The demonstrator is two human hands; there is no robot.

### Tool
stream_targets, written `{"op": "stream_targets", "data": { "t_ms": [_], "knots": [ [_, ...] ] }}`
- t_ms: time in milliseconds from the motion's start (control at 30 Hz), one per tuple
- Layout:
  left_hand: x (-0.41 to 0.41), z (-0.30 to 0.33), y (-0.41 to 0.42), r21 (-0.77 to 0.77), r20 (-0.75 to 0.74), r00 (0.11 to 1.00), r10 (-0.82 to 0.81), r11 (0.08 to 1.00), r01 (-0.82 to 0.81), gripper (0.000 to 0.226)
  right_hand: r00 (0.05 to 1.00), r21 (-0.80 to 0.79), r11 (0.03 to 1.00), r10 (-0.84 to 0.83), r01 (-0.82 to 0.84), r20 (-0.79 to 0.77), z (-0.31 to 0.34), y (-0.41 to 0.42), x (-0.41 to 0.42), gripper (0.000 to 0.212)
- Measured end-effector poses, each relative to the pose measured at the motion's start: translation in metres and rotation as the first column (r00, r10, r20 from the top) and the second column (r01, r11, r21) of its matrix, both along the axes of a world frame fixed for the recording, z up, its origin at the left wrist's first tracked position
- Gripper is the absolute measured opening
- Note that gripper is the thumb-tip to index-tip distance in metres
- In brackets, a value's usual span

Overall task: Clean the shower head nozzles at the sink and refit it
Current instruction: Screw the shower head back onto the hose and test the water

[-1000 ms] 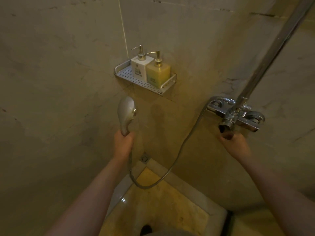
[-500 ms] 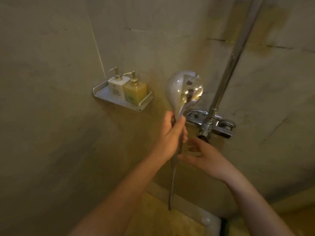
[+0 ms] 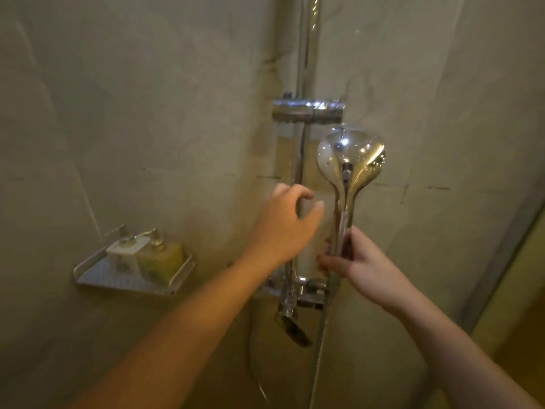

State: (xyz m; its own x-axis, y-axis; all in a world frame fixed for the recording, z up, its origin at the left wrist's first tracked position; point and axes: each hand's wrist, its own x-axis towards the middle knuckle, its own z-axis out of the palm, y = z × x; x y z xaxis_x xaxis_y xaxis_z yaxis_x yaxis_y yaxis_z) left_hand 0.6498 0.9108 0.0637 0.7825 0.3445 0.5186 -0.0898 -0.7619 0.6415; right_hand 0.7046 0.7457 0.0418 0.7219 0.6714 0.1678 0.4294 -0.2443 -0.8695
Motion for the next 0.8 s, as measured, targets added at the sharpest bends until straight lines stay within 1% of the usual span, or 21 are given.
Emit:
{"op": "stream_targets", "data": {
  "t_ms": [67, 133, 200, 267, 367, 533, 800],
  "knots": [
    [0.008, 0.023, 0.007, 0.175, 0.009, 0.998, 0.059, 0.983, -0.059, 0.035, 0.999, 0.009, 1.000, -0.029, 0.028, 0.029, 0.027, -0.007, 0.011, 0.025],
    [0.014, 0.043, 0.013, 0.341, 0.077, 0.989, 0.125, 0.929, -0.144, 0.044, 0.994, 0.007, 0.998, -0.059, 0.059, 0.087, 0.056, -0.011, 0.023, 0.025],
    [0.020, 0.058, 0.019, 0.451, 0.193, 0.967, 0.164, 0.861, -0.236, 0.055, 0.988, 0.026, 0.996, -0.090, 0.087, 0.126, 0.085, -0.012, 0.035, 0.026],
    [0.027, 0.068, 0.022, 0.523, 0.263, 0.949, 0.175, 0.801, -0.292, 0.065, 0.979, 0.061, 0.992, -0.121, 0.112, 0.167, 0.115, -0.011, 0.046, 0.027],
    [0.036, 0.079, 0.026, 0.588, 0.290, 0.943, 0.166, 0.746, -0.312, 0.078, 0.966, 0.114, 0.985, -0.149, 0.126, 0.213, 0.157, -0.007, 0.059, 0.027],
    [0.053, 0.083, 0.032, 0.686, 0.103, 0.965, 0.240, 0.685, -0.244, 0.091, 0.954, 0.171, 0.977, -0.167, 0.126, 0.247, 0.213, 0.005, 0.077, 0.028],
    [0.065, 0.068, 0.038, 0.717, 0.115, 0.957, 0.267, 0.645, -0.266, 0.101, 0.964, 0.278, 0.956, -0.159, 0.095, 0.215, 0.261, 0.030, 0.089, 0.028]
  ]
}}
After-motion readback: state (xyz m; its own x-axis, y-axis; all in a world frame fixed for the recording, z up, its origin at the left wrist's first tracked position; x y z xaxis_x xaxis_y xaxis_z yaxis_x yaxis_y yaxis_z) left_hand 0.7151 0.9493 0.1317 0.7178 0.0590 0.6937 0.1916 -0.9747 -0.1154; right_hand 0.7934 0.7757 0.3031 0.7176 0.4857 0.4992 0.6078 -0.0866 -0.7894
